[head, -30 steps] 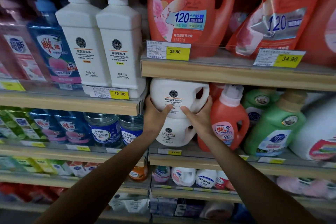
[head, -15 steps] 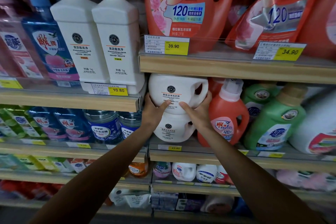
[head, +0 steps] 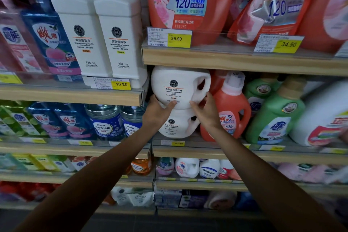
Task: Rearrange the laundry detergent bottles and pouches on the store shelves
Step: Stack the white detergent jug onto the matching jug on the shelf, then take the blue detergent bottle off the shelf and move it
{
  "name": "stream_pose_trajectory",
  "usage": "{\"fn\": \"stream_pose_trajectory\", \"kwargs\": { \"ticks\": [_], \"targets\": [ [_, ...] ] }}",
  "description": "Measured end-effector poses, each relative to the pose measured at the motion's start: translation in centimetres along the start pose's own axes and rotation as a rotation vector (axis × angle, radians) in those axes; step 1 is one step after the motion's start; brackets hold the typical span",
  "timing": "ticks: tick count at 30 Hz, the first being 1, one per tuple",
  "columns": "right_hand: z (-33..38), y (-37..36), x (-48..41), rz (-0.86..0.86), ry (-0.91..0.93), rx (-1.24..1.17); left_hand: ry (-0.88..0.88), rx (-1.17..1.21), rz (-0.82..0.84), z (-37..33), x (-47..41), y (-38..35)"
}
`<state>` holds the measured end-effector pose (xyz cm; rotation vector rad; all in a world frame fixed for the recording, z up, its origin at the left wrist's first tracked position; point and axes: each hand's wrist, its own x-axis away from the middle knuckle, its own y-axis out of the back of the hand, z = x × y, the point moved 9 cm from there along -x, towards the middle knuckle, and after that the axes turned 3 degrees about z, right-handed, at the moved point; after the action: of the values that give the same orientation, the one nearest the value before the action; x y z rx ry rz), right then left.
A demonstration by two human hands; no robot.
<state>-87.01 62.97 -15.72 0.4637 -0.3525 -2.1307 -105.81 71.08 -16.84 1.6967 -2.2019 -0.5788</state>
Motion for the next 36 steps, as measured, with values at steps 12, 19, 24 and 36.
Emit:
{"fn": "stream_pose_trajectory", "kwargs": {
  "ticks": [12, 19, 24, 36],
  "targets": [
    [1.0, 2.0, 4.6, 0.059, 0.197, 0.607, -0.380, -0.681, -0.017, -3.3, 4.4, -1.5],
    [-0.3, 5.3, 7.4, 0.077, 0.192, 0.857, -0.539, -0.941, 0.086, -5.3, 6.6, -5.4],
    [-2.0, 9.4, 9.1, 0.065, 0.131, 0.913, -0.598, -1.004, 0.166, -7.1, 9.1, -9.3],
    [-7.2, 26.1, 15.1, -0.018, 0.021, 0.884, -0.699, -1.013, 0.241, -16.3, 18.5, -22.2]
  ]
}}
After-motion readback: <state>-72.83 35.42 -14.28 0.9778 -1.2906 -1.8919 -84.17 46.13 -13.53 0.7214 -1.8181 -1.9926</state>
